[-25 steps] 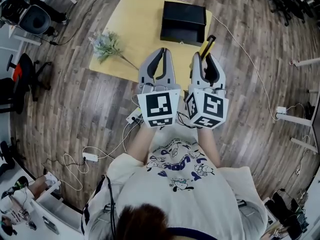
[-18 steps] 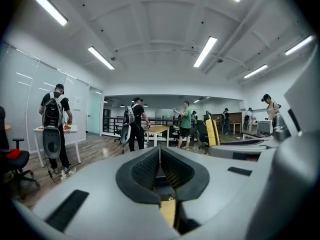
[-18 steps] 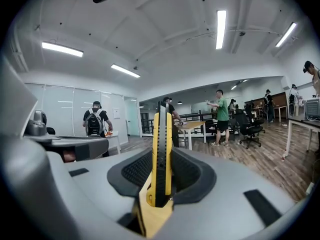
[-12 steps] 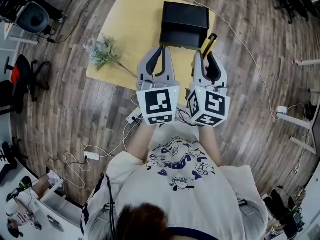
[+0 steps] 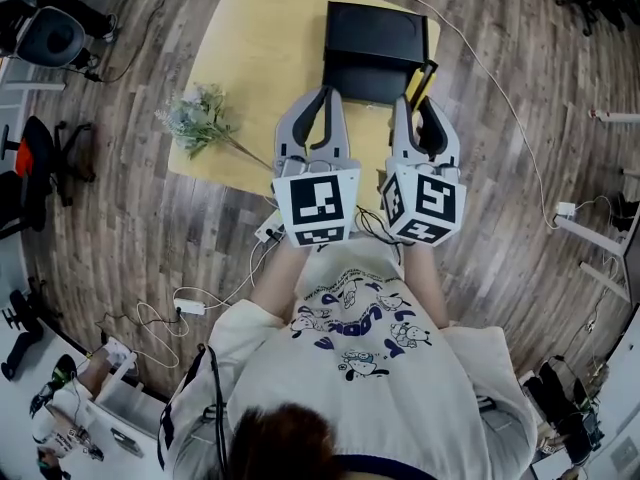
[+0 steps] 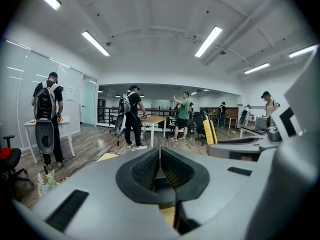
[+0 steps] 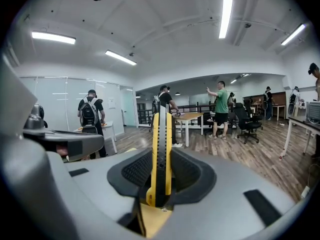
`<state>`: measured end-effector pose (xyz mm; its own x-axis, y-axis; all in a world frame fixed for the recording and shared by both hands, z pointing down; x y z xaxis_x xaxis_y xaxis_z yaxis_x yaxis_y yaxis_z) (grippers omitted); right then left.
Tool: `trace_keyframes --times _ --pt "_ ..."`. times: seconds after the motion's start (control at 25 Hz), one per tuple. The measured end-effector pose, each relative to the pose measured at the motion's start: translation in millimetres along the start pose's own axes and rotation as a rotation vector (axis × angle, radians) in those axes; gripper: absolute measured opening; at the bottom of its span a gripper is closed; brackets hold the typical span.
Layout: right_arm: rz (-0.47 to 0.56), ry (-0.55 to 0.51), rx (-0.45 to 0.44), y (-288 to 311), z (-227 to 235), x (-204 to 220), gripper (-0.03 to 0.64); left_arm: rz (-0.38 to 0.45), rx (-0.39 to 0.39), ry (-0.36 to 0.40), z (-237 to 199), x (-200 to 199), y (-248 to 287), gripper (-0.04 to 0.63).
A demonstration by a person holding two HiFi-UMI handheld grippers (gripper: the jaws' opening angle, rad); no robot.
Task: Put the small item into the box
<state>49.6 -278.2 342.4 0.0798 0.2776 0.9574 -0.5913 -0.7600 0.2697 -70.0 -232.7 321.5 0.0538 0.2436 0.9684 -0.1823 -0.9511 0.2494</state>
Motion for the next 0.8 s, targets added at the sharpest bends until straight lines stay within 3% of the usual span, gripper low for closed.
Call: trace_keyframes --times 0.8 --pt "-0.191 -0.083 -0.016 94.2 16.6 51.9 0.130 -0.209 0.072 -0.045 -20.2 71.5 85.1 0.021"
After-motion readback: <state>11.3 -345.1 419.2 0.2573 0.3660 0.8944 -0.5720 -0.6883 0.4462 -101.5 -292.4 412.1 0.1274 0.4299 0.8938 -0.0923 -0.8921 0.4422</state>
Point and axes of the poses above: the fingertips, and each gripper's own axes: y forward along the fingers, z to its right, x out of its underside, the point moved 1 cm from there along -y, backward along the fingers, and after that the axes turned 6 degrees about -x, right-handed, at the moved point
